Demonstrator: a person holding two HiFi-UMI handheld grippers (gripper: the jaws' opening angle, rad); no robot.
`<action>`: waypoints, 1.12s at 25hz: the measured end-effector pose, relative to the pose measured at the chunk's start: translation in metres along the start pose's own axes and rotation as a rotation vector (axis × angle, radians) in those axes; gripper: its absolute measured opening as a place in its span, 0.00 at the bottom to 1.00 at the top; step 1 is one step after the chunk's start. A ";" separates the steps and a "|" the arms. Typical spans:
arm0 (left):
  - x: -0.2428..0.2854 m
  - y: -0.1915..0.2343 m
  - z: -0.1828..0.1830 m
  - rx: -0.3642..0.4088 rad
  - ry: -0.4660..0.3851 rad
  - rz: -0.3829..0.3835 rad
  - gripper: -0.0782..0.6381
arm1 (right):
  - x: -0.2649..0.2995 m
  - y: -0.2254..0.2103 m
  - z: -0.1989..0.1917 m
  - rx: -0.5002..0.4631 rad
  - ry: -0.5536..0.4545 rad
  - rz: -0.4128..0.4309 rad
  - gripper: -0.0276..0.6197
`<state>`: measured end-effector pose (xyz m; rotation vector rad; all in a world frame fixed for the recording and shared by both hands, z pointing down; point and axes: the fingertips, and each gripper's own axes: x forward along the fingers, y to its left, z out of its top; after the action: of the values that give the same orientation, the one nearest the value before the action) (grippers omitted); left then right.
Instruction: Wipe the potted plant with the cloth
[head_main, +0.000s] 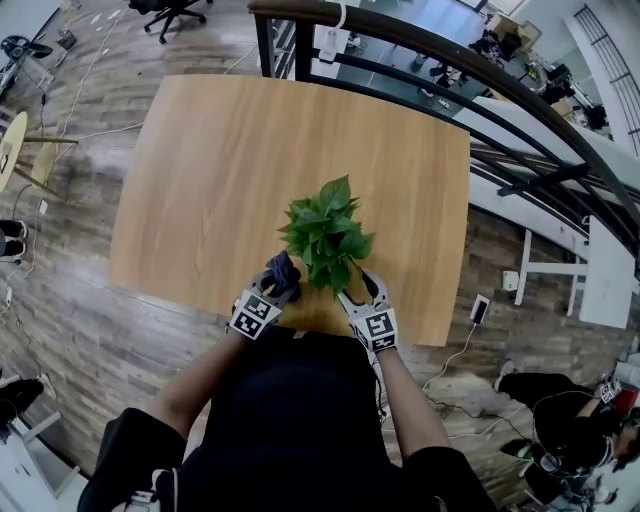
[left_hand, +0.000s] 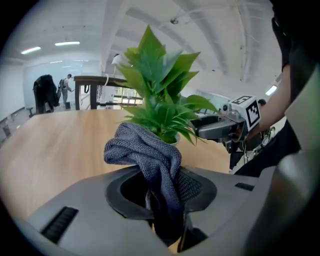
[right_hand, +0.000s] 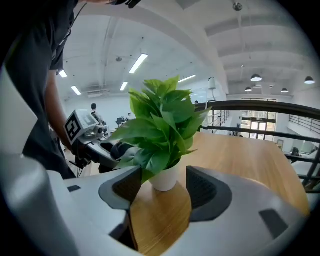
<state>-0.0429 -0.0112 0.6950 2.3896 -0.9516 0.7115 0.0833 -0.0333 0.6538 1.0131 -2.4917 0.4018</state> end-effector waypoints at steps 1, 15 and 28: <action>0.005 0.004 -0.006 -0.025 0.021 -0.002 0.31 | 0.006 0.001 -0.005 -0.019 0.022 0.025 0.45; 0.056 0.012 -0.015 -0.089 0.189 -0.166 0.31 | 0.042 0.001 -0.017 -0.118 0.113 0.145 0.47; 0.058 -0.038 -0.020 0.024 0.267 -0.185 0.31 | 0.055 0.007 -0.007 -0.054 0.098 0.105 0.47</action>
<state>0.0154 -0.0026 0.7366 2.2921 -0.6067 0.9437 0.0445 -0.0576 0.6853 0.8245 -2.4609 0.4036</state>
